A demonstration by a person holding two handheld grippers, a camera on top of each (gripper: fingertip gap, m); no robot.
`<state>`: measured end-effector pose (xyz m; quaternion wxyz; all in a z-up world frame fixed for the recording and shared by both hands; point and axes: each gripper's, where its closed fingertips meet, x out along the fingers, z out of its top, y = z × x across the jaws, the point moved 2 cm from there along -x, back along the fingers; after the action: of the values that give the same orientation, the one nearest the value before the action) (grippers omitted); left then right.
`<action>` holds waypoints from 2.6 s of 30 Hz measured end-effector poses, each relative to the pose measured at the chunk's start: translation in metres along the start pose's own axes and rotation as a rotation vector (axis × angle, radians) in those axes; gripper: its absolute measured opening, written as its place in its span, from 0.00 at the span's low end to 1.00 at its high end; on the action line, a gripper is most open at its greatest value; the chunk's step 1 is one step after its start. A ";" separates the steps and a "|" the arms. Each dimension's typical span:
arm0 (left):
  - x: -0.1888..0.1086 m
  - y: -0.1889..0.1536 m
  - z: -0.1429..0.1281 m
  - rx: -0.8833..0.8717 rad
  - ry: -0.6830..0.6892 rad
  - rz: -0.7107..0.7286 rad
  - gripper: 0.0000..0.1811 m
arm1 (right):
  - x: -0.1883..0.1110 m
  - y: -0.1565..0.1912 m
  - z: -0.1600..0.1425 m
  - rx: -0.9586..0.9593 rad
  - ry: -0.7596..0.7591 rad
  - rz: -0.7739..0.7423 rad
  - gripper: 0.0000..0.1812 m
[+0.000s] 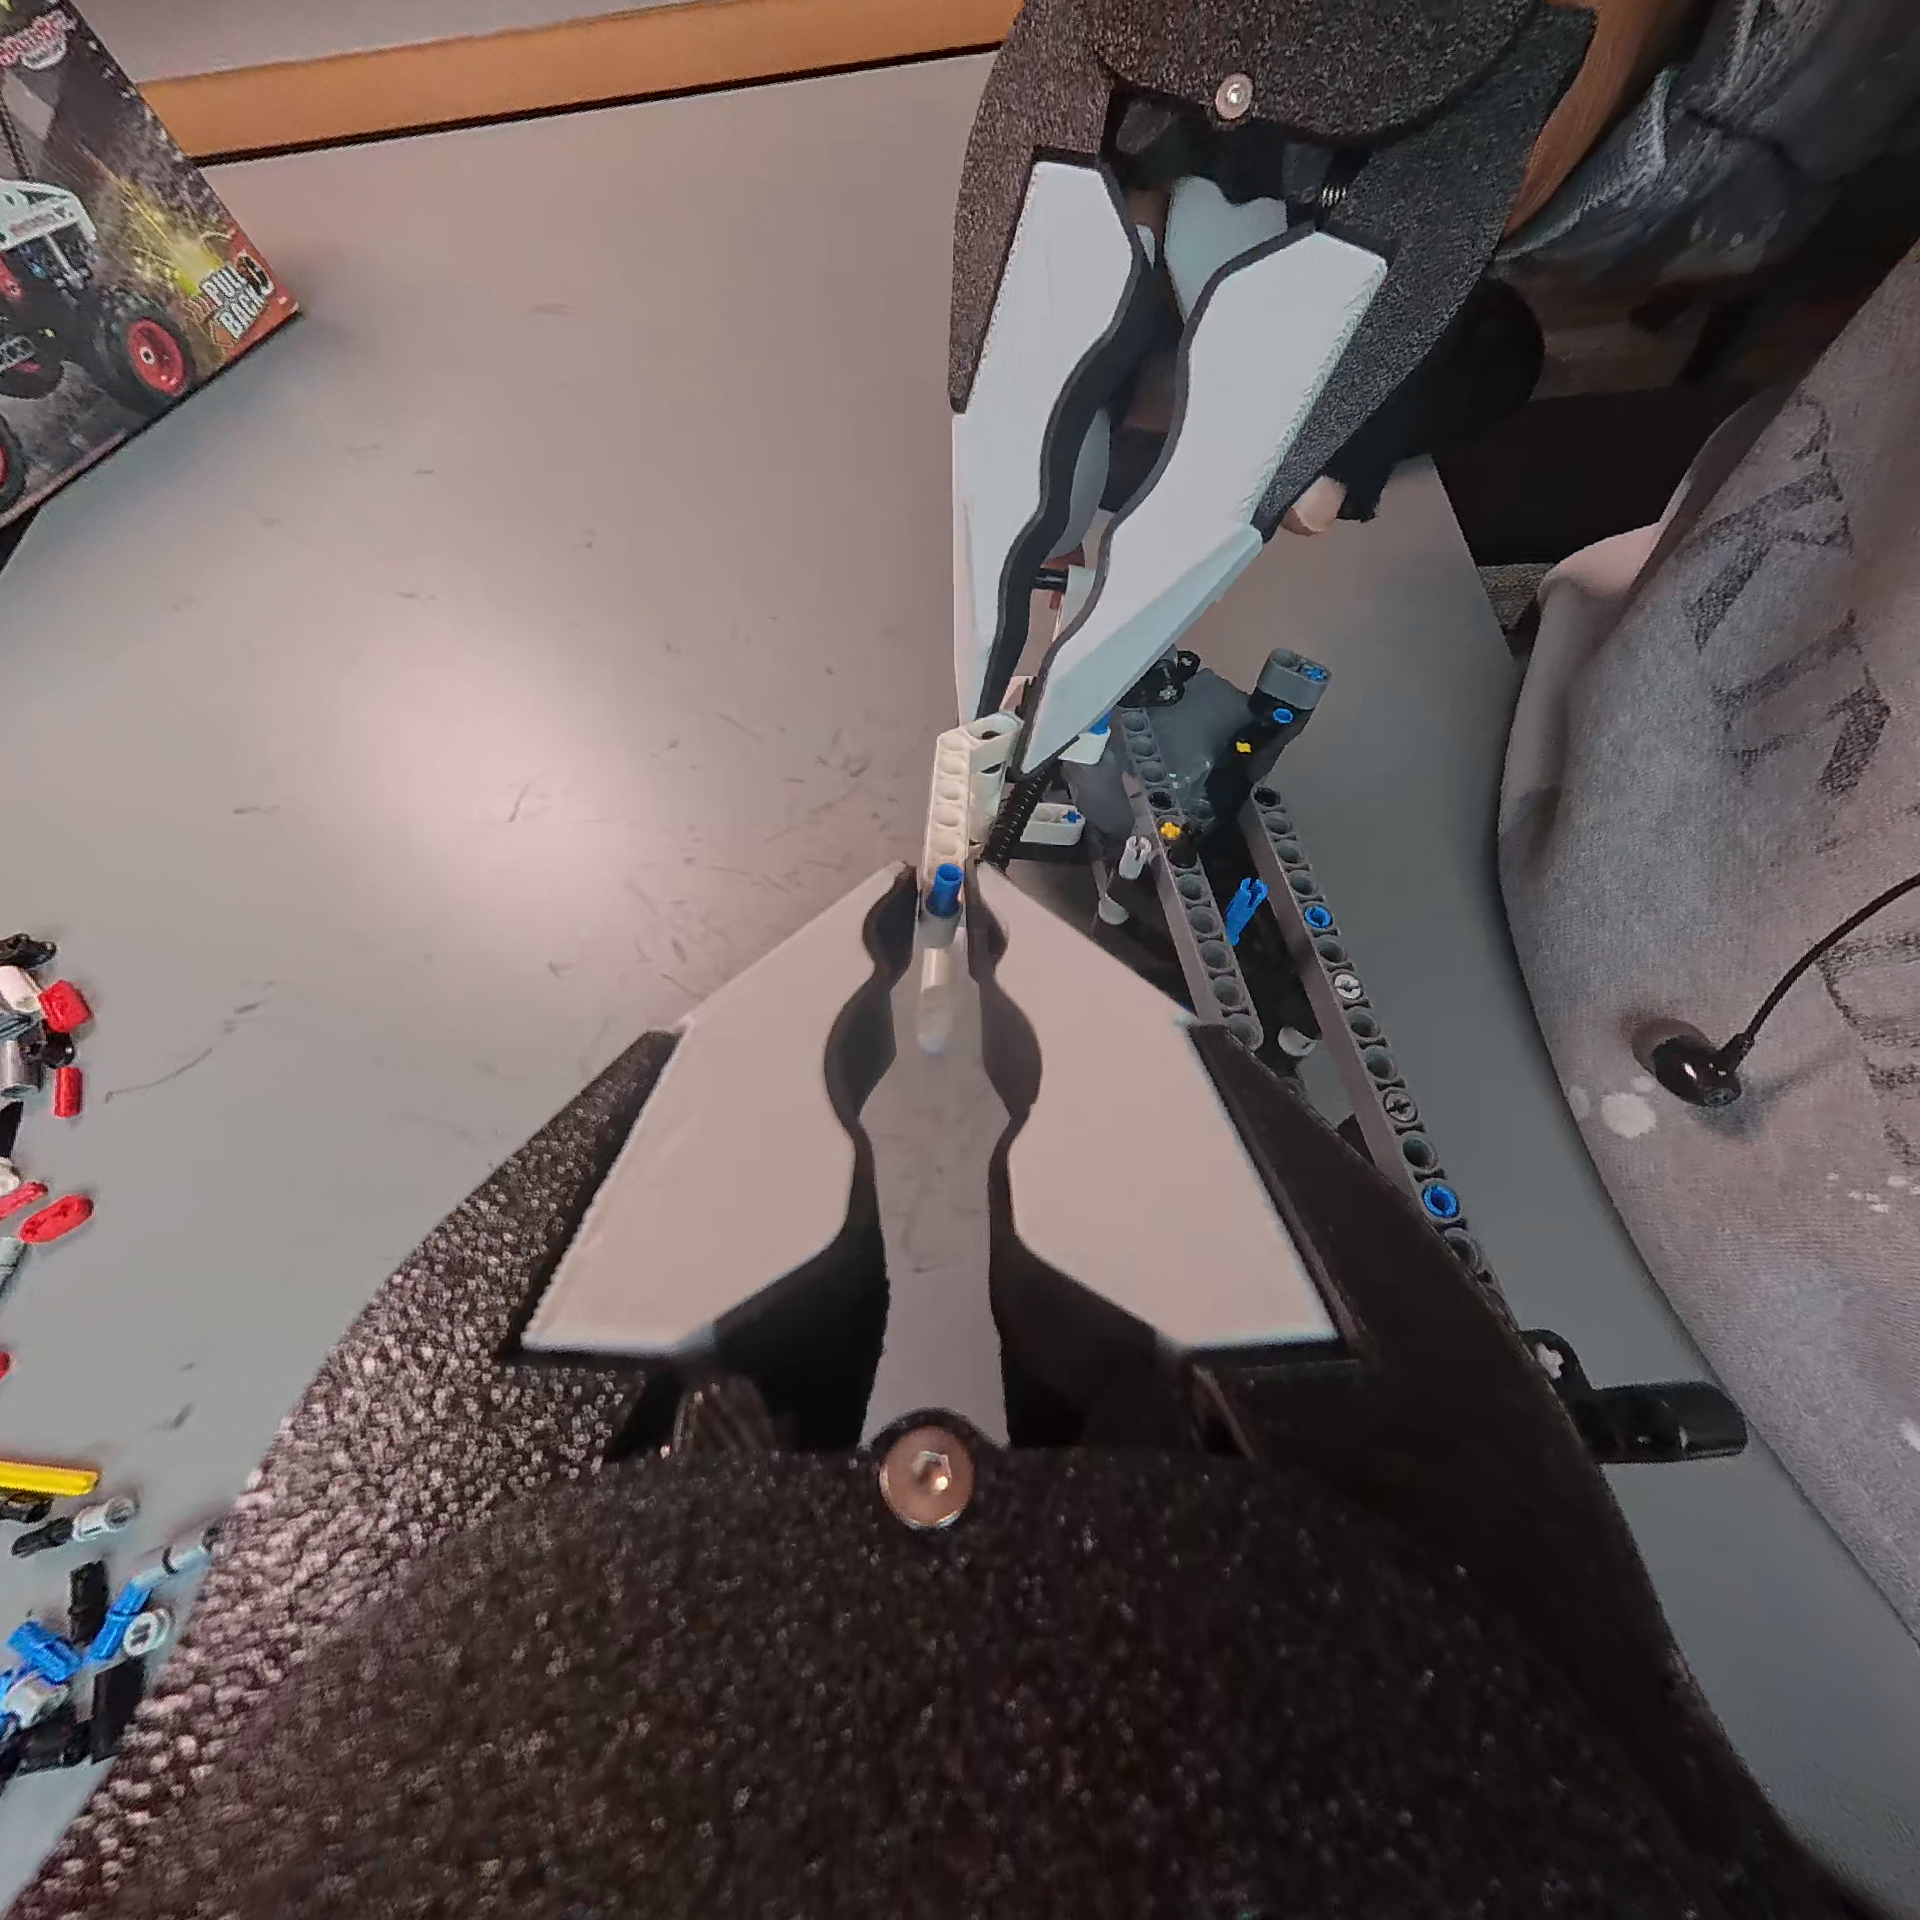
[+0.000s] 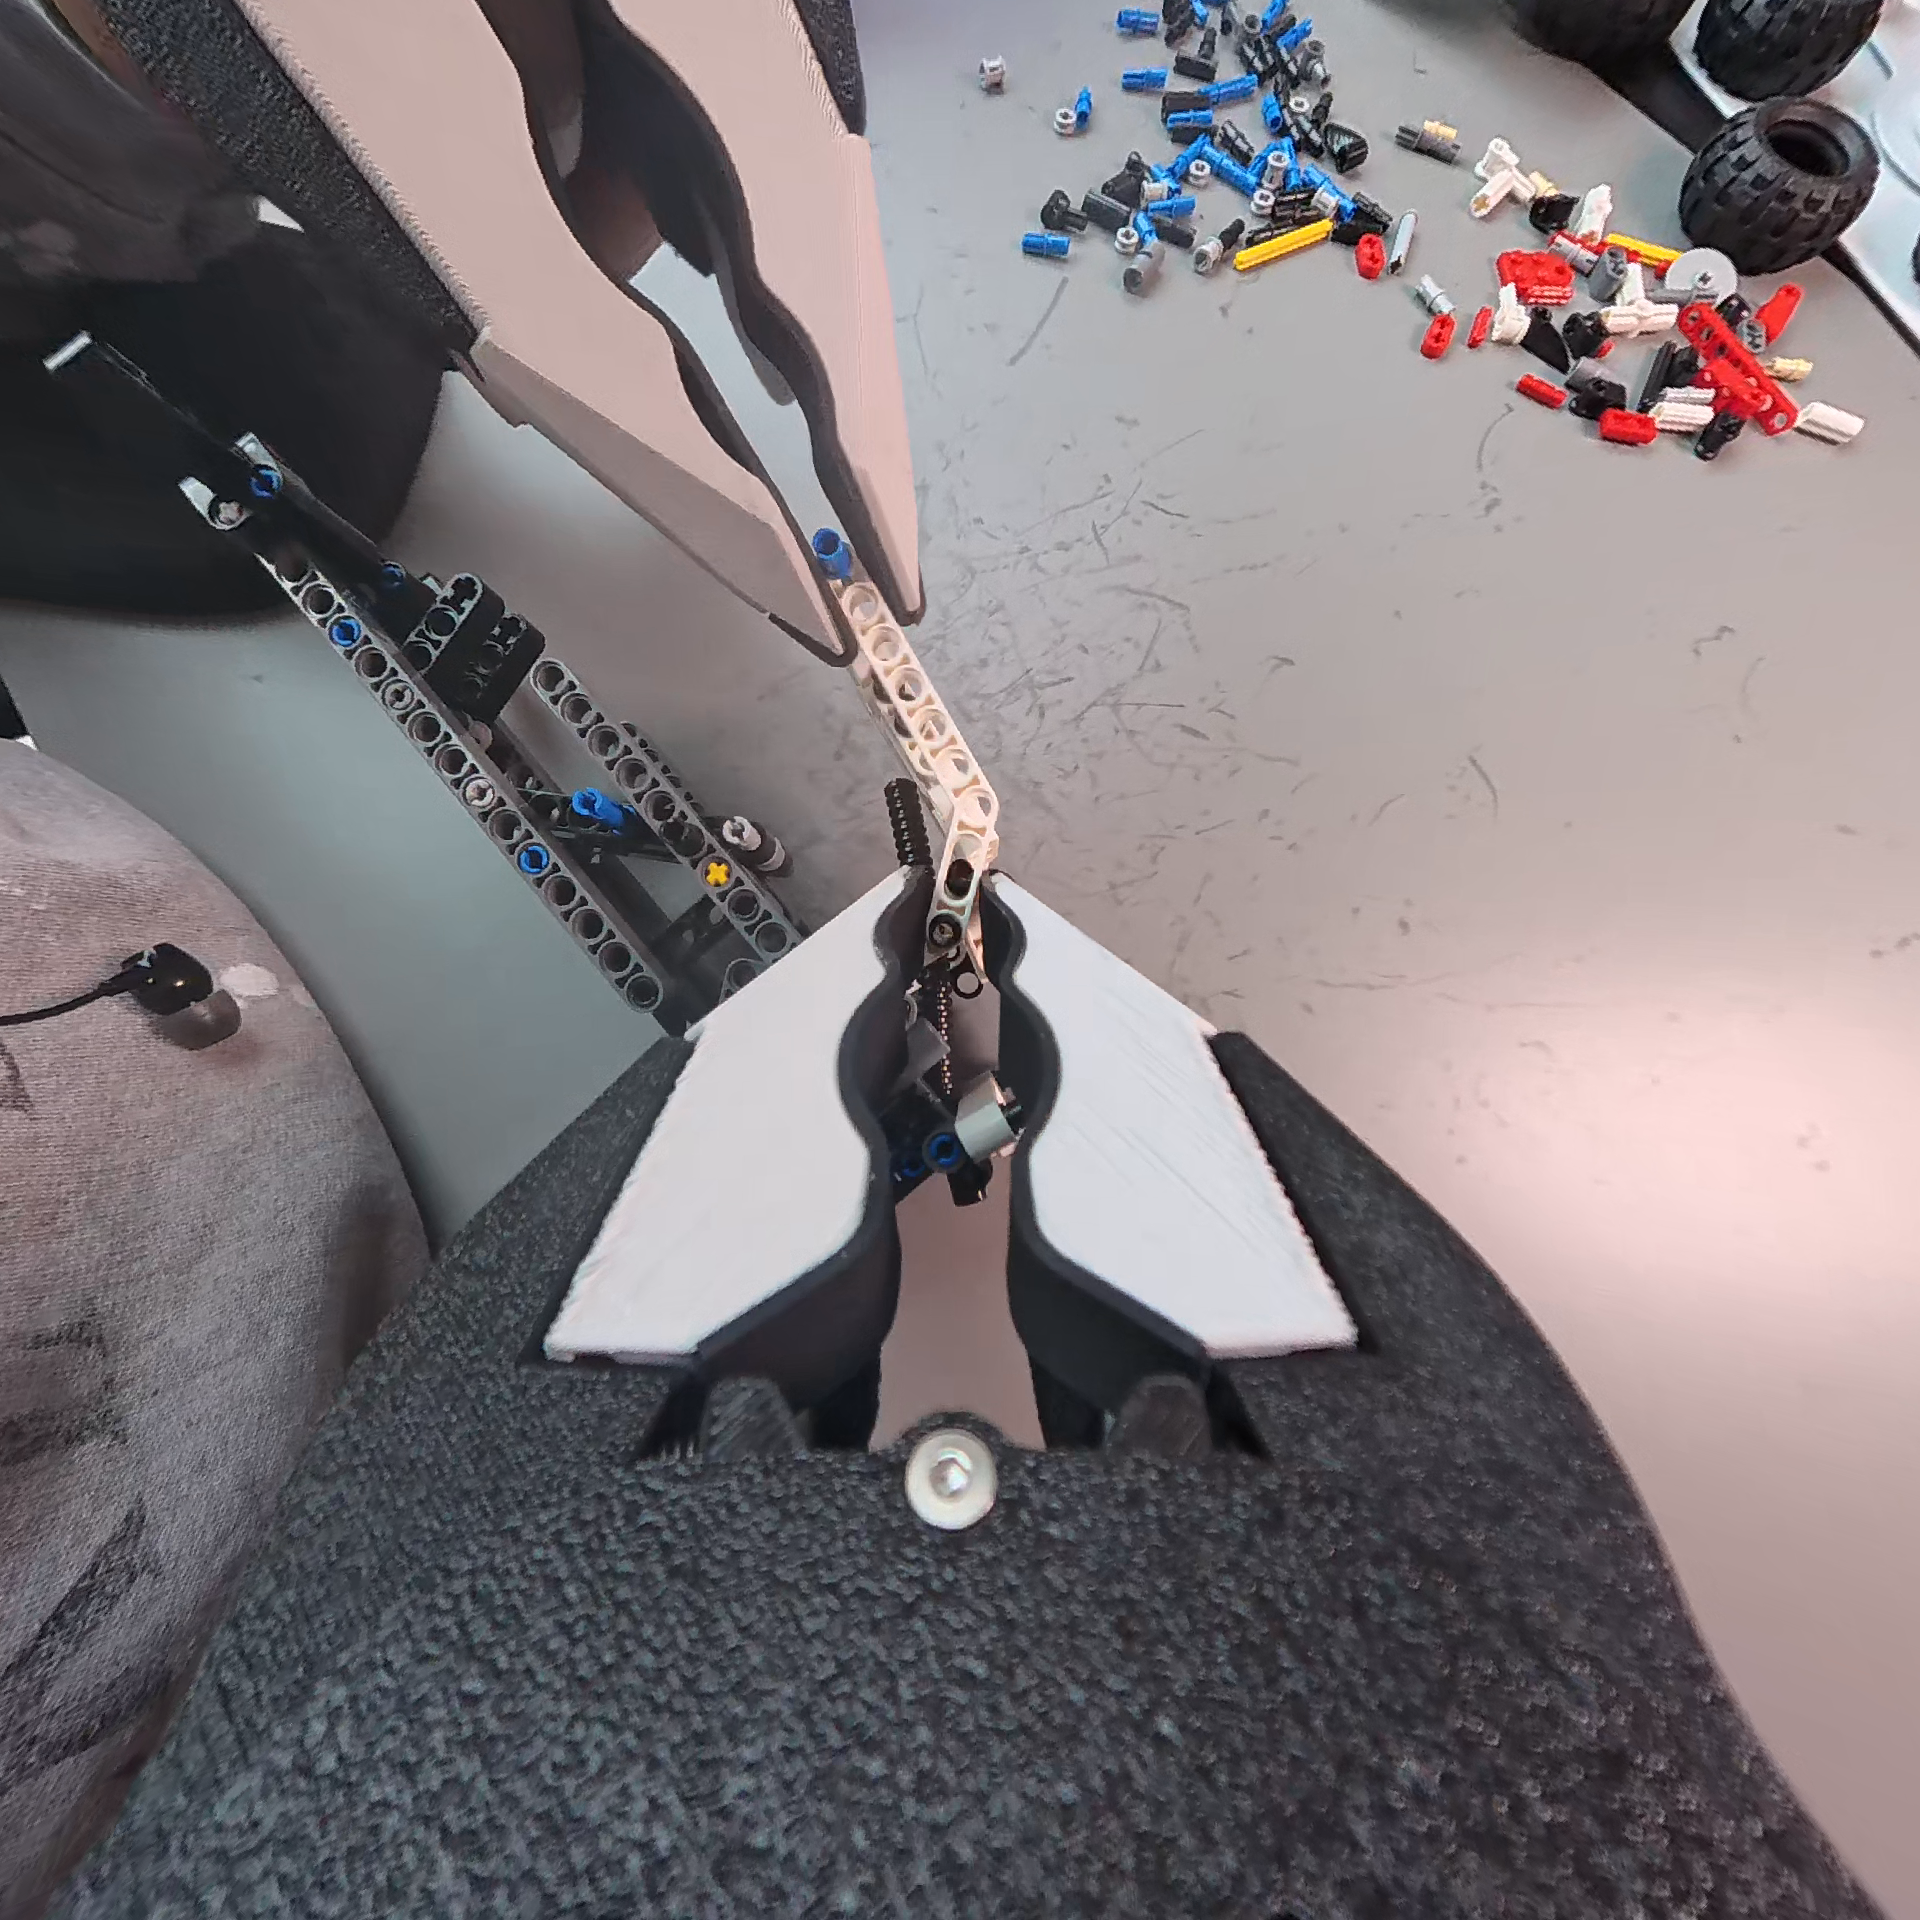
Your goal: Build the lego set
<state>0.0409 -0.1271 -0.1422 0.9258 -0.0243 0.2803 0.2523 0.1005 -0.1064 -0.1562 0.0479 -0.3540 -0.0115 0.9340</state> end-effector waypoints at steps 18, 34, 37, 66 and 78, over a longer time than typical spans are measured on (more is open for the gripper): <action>0.003 -0.006 -0.005 -0.041 0.008 -0.079 0.05 | -0.002 0.003 -0.003 0.011 -0.020 0.082 0.06; 0.006 -0.003 -0.008 -0.094 0.002 -0.108 0.05 | -0.011 0.001 0.006 0.038 -0.065 0.228 0.18; 0.006 -0.004 -0.008 -0.086 0.006 -0.109 0.05 | -0.017 -0.003 0.014 0.090 -0.084 0.401 0.22; -0.009 -0.003 0.005 -0.330 -0.142 -0.247 0.28 | 0.027 0.007 0.008 0.227 0.306 1.133 0.26; 0.000 -0.005 0.028 -0.558 -0.122 -0.126 0.37 | 0.002 0.002 0.038 -0.359 0.007 0.589 0.26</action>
<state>0.0568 -0.1262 -0.1192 0.9123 -0.2803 0.1418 0.2628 0.0741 -0.1081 -0.1290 -0.2867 -0.3481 -0.0728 0.8896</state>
